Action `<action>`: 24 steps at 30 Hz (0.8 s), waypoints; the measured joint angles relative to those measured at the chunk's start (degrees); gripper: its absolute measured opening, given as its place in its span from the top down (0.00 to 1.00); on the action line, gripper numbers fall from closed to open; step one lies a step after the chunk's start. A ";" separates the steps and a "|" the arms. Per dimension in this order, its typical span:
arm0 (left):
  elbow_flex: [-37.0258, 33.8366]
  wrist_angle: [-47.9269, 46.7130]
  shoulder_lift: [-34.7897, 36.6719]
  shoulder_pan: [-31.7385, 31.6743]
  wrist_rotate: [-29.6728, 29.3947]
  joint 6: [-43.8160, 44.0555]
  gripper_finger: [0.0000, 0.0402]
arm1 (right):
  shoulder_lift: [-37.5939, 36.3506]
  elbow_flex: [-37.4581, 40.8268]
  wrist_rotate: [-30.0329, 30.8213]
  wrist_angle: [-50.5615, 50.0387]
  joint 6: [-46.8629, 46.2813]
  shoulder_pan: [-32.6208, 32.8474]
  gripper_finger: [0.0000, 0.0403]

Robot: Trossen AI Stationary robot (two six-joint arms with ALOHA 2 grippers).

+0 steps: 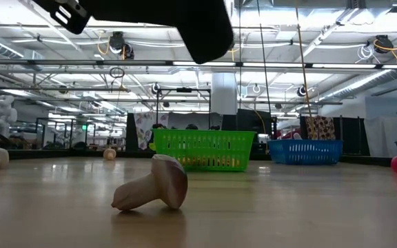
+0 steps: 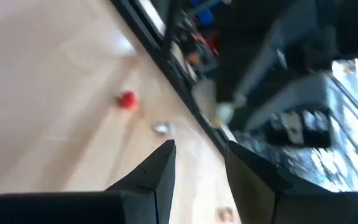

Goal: Sort produce into baskets
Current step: Put the green mushroom into the yellow bin

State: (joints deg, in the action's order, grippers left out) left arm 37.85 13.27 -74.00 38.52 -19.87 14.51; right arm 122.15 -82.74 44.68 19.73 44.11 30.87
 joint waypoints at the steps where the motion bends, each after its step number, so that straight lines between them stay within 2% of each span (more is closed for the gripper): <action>1: 0.00 0.00 0.00 0.00 -0.07 0.02 0.80 | 0.00 0.00 1.75 0.11 0.01 0.00 0.68; 4: 0.00 0.09 0.00 -0.13 -0.72 0.63 0.80 | 0.00 0.00 4.57 0.34 -0.23 0.00 0.68; 13: 0.00 1.68 0.00 -1.52 -7.28 6.01 0.80 | -0.02 0.02 6.12 2.25 -1.92 -0.04 0.68; 20: 0.07 2.27 0.00 -2.37 -13.19 9.07 0.80 | -0.02 0.02 13.57 2.27 -2.67 -0.08 0.68; 24: 0.07 2.17 0.00 -2.64 -16.02 10.41 0.80 | -0.02 0.02 15.48 2.36 -5.28 0.04 0.68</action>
State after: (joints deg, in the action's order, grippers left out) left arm 37.91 15.44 -74.00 35.88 -35.89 24.92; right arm 122.13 -82.72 60.16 22.09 38.83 30.92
